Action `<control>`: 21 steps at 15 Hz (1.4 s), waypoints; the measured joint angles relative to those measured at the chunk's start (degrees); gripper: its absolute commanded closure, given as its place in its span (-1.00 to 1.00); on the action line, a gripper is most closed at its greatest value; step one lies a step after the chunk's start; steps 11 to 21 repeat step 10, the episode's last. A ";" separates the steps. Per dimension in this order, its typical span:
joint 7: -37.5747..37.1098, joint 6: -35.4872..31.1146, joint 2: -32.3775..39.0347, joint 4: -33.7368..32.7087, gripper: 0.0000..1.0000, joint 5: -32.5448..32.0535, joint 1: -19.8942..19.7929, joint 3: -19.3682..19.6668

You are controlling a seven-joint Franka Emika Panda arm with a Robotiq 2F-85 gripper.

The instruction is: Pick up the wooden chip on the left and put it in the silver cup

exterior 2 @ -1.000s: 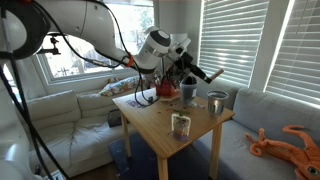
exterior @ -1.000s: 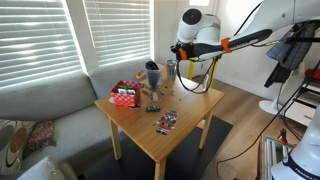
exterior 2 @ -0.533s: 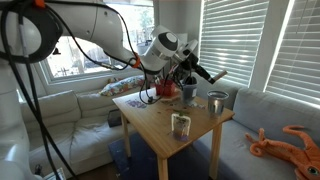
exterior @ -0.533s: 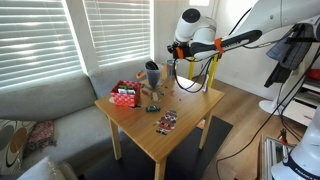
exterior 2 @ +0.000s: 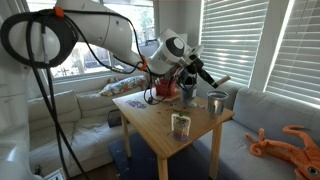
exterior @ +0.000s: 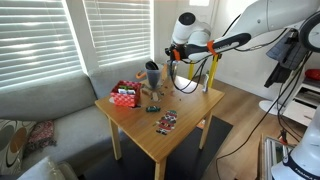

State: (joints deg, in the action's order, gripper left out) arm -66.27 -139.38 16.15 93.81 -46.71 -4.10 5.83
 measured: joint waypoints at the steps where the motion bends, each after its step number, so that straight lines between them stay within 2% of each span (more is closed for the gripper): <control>1: 0.69 0.00 0.32 -0.36 -0.26 0.77 0.01 0.08; 6: 2.73 0.01 0.99 -1.02 -0.95 2.74 0.48 0.17; 8: 2.76 -0.44 0.78 -1.39 -1.00 2.93 0.86 0.16; 10: 2.76 -4.78 -0.71 -1.54 -0.98 3.23 1.55 0.07; 21: 2.76 -4.78 -0.71 -1.54 -0.98 3.23 1.55 0.07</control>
